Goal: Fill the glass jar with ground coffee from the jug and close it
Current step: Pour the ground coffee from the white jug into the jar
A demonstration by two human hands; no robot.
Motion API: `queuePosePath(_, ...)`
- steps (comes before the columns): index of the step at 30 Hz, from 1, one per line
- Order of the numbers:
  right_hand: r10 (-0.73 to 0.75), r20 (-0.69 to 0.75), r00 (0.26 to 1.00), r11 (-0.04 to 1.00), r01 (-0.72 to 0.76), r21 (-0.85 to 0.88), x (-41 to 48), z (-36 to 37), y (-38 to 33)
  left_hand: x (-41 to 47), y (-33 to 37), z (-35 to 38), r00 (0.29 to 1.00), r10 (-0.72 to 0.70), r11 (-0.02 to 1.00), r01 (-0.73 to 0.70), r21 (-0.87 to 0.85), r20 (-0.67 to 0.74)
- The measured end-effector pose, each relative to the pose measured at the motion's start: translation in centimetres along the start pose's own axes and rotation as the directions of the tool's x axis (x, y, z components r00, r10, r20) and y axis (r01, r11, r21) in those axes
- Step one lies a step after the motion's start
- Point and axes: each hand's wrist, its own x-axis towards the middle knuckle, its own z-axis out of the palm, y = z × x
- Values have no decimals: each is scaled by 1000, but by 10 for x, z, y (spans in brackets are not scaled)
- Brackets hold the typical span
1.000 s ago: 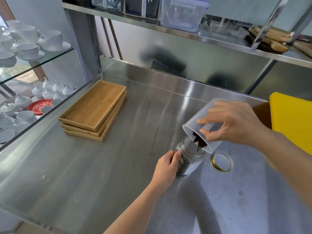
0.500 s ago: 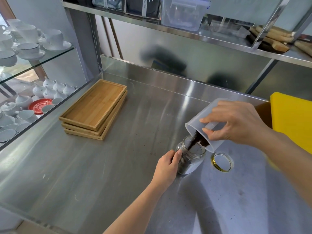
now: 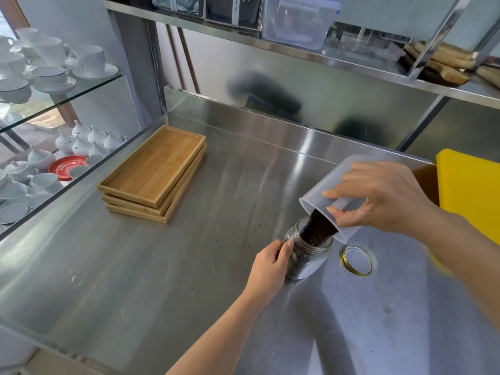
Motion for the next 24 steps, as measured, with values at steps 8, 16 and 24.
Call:
queuePosePath(8,-10,-3,1000,1000,9,-22,1,3,0,-1,1,-1,1000,-4,1000,4,-13,-5)
queuePosePath(16,-53,31,998,998,54,-27,0,3,1,0,0,0,1000,-5,1000,5,-6,-4)
queuePosePath(24,-90,34,995,995,91,-40,0,5,-1,0,0,0,1000,-2,1000,2,-10,-4)
